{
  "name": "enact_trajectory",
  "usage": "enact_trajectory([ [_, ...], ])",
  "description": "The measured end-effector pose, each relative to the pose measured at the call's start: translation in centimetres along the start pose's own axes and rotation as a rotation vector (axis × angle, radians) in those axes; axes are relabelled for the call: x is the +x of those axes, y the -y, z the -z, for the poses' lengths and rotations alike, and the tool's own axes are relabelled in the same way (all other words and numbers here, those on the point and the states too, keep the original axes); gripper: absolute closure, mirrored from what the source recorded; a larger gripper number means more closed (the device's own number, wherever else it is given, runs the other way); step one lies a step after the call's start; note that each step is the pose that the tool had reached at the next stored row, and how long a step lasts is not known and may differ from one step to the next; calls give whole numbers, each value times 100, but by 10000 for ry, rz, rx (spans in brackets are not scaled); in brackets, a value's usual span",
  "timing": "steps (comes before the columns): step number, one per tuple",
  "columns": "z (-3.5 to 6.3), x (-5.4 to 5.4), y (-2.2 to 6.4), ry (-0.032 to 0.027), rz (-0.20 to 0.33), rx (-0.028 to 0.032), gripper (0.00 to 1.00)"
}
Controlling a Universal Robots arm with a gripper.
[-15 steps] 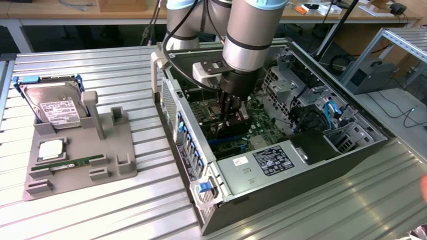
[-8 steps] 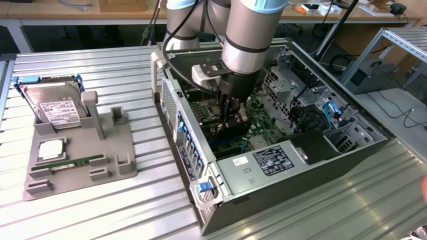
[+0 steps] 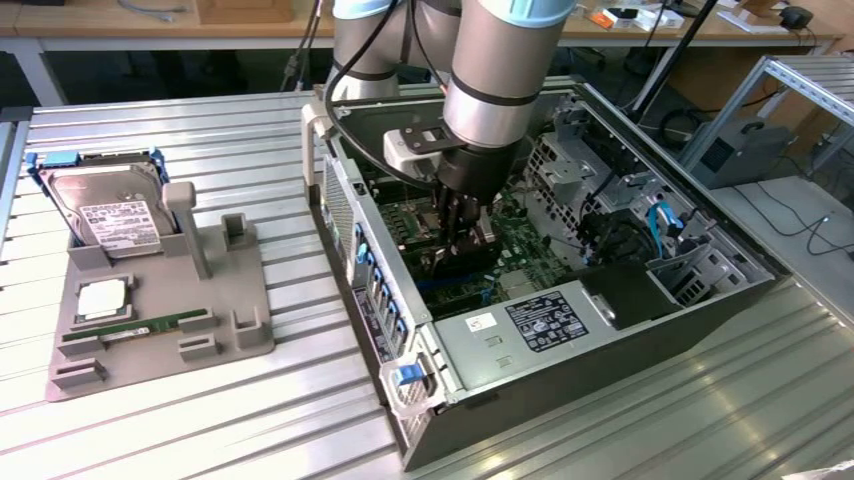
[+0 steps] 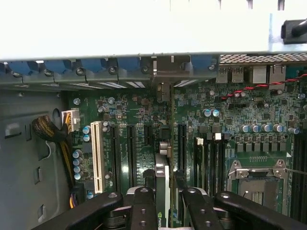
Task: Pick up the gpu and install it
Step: 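Insert the gpu into the slot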
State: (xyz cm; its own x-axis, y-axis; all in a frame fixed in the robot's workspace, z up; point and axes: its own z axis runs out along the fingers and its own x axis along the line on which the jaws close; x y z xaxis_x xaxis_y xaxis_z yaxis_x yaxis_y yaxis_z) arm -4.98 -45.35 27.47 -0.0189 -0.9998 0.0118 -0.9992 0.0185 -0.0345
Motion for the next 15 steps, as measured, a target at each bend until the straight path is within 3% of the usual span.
enact_trajectory([
  [15,-34,-20,-3,-3,0,0,74],
])
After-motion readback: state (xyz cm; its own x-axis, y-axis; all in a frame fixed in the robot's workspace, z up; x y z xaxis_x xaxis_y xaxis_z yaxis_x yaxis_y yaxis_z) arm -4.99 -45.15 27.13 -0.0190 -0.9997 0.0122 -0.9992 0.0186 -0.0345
